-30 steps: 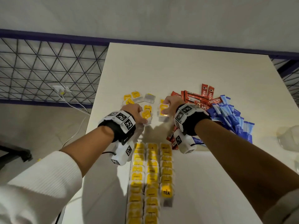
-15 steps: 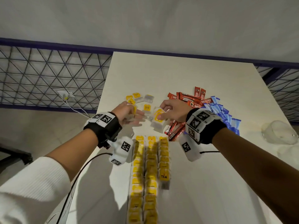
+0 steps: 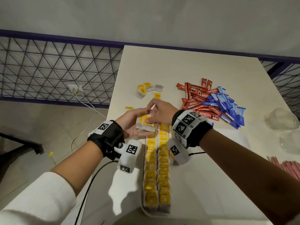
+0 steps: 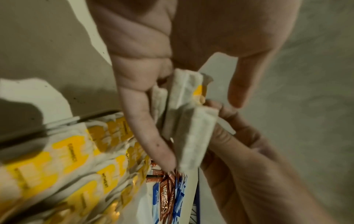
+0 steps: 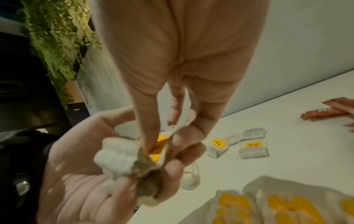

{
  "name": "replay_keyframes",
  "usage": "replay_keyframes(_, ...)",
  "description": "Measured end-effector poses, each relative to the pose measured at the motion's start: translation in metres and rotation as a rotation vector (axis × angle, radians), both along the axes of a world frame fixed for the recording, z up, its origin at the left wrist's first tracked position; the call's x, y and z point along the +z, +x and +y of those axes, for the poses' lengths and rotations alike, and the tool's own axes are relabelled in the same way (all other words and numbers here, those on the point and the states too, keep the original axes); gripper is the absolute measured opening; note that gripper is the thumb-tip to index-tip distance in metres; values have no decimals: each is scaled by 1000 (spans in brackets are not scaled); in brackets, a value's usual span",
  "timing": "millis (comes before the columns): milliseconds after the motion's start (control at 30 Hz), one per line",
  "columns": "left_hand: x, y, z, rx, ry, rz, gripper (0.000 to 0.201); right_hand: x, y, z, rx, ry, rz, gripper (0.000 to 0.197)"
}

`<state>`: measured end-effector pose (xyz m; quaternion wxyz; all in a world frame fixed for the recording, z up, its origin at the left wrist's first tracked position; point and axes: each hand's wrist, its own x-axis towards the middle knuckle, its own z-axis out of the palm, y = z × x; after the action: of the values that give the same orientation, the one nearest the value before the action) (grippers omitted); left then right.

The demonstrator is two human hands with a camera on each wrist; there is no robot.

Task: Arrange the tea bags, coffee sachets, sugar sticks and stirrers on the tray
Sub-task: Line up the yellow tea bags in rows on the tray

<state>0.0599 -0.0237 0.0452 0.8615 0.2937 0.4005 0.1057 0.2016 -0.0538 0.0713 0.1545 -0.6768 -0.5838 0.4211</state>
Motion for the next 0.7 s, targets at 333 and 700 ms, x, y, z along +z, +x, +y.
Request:
replay_keyframes(333, -7, -22, -24, 21, 209, 62, 27, -17, -6, -47, -417, -12, 388, 30)
replay_keyframes(700, -4, 5, -59, 64, 333, 76, 24, -14, 18, -88, -431, -60, 408, 16)
